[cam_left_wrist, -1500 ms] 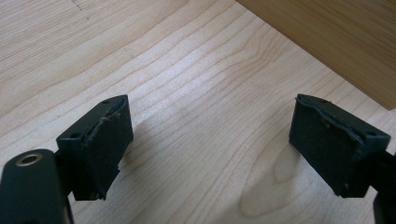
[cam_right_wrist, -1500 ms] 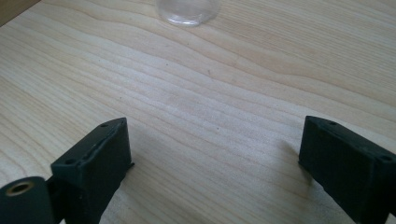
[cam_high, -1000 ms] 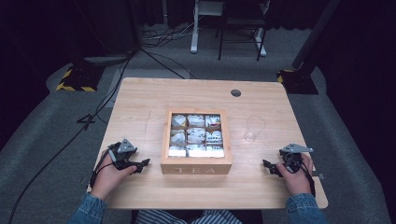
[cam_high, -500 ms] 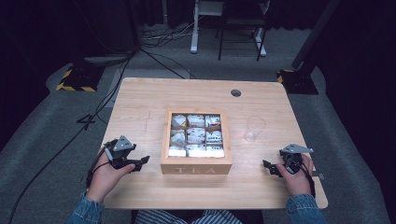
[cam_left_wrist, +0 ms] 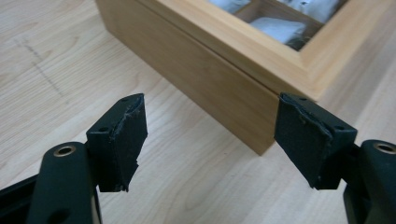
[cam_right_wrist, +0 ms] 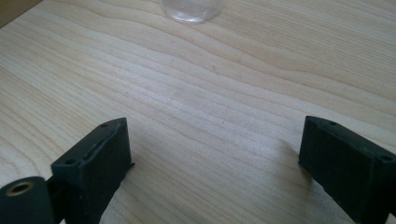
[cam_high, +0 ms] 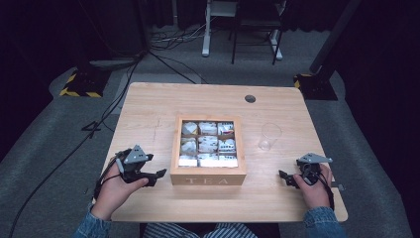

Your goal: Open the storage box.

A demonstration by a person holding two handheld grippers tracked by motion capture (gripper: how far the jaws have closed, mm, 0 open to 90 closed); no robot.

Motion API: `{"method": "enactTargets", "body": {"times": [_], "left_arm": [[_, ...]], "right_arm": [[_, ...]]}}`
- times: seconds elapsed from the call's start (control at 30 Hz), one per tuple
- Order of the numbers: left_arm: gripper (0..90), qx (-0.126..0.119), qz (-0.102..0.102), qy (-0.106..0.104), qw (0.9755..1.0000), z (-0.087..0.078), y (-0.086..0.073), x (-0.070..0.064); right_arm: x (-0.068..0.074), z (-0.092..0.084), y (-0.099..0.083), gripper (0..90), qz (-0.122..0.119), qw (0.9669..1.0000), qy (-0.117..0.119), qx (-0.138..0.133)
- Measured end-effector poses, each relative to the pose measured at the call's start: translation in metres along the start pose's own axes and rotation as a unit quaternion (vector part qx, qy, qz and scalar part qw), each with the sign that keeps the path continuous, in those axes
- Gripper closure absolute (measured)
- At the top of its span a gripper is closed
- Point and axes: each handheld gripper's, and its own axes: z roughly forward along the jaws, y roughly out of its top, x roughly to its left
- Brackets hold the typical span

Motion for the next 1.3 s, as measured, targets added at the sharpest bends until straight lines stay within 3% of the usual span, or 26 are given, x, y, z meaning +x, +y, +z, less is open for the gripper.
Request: {"method": "enactTargets", "body": {"times": [0.4, 0.7, 0.83, 0.93, 0.97, 1.3], "left_arm": [[25.1, -0.001, 0.022, -0.038, 0.999, 0.006, 0.007, -0.021], [22.8, 0.0, 0.019, -0.066, 0.9976, 0.02, 0.006, -0.032], [23.3, 0.004, 0.015, -0.055, 0.9984, 0.026, 0.004, -0.032], [25.7, 0.007, 0.024, -0.046, 0.9986, 0.028, 0.003, -0.034], [27.4, 0.008, 0.032, -0.035, 0.9988, 0.028, 0.003, -0.034], [41.3, 0.006, 0.036, -0.017, 0.9992, 0.027, 0.003, -0.032]], "right_arm": [[0.0, 0.0, 0.0, 9.1, -0.001, 1.0, 0.001, 0.0], [0.0, 0.0, 0.0, 9.1, -0.001, 1.0, 0.001, 0.0], [0.0, 0.0, 0.0, 9.1, -0.001, 1.0, 0.001, 0.0], [0.0, 0.0, 0.0, 9.1, 0.0, 1.0, 0.001, 0.0], [0.0, 0.0, 0.0, 9.1, -0.001, 1.0, 0.001, 0.0], [0.0, 0.0, 0.0, 9.1, -0.001, 1.0, 0.001, 0.0]]}}
